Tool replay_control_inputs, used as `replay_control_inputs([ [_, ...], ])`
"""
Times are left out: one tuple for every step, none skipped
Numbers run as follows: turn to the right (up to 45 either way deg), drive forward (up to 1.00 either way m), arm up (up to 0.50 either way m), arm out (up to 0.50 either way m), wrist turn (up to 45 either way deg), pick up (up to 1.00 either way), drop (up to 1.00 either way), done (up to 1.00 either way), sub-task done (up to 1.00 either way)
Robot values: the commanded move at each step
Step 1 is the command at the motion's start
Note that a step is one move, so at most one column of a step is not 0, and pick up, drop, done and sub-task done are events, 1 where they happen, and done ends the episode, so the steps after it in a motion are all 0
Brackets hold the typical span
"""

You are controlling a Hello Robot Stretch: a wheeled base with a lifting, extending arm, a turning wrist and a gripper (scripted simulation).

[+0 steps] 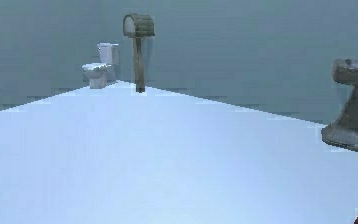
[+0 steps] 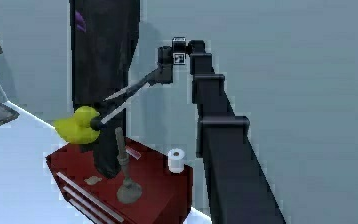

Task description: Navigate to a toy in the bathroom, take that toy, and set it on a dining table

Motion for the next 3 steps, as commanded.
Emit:
replay_control_inputs([
  [0.0,0.00,0.00,0.00,-24.0,0.00,0.00,0.00,0.00],
  [0.0,0.00,0.00,-0.44,0.0,0.00,0.00,0.00,0.00],
  [-45.0,0.00,0.00,0.00,0.0,0.00,0.00,0.00,0.00],
])
